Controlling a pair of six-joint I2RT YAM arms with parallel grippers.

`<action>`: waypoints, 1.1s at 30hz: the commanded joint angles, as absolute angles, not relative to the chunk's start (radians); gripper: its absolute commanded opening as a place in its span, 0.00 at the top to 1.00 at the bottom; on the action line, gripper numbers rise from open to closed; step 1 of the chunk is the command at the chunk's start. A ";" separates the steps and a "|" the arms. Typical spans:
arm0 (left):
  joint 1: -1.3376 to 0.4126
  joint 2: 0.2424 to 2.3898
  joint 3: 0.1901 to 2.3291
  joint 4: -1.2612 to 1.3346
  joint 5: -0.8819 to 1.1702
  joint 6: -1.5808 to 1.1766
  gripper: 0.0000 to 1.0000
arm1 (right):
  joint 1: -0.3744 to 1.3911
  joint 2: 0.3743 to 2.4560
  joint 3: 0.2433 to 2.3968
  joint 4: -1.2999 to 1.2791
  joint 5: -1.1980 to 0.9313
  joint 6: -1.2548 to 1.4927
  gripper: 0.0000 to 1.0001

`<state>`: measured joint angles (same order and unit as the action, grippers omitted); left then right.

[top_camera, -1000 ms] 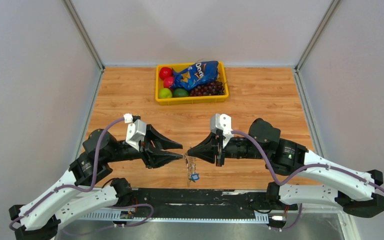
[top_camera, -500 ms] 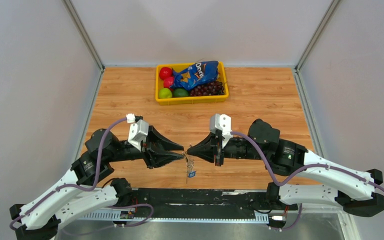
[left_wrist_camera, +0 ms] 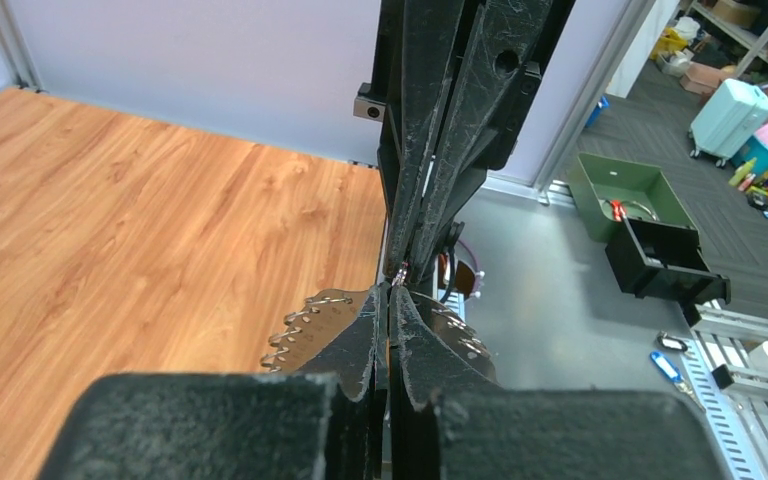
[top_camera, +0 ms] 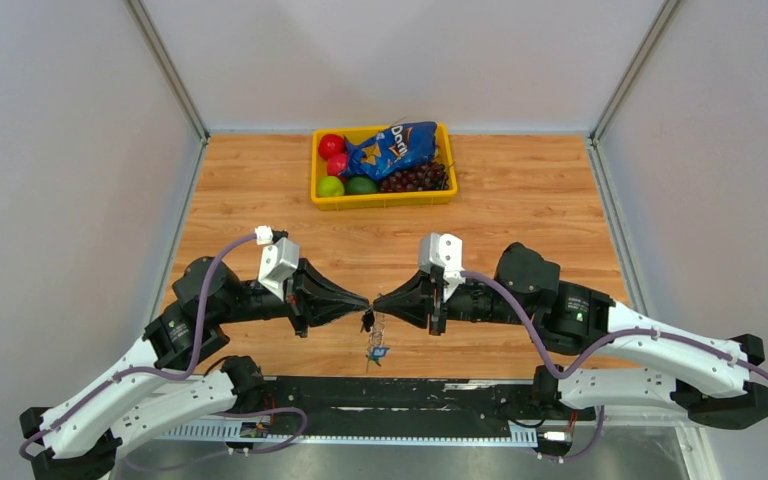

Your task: Put the keys on the keyring

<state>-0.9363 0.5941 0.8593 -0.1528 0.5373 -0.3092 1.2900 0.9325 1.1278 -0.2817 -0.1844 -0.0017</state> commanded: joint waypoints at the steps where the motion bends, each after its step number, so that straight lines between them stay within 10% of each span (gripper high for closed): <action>1: -0.937 0.601 0.857 -0.121 0.544 -0.316 1.00 | 1.320 0.893 1.108 -0.118 -0.144 -0.055 1.00; 33: -0.937 0.587 0.849 -0.081 0.570 -0.332 0.94 | 1.408 0.829 0.960 0.257 -0.139 -0.221 1.00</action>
<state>-0.9367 0.5861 0.8593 -0.0765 0.5686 -0.3290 1.3914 0.8474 0.9409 0.1001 -0.1139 -0.2005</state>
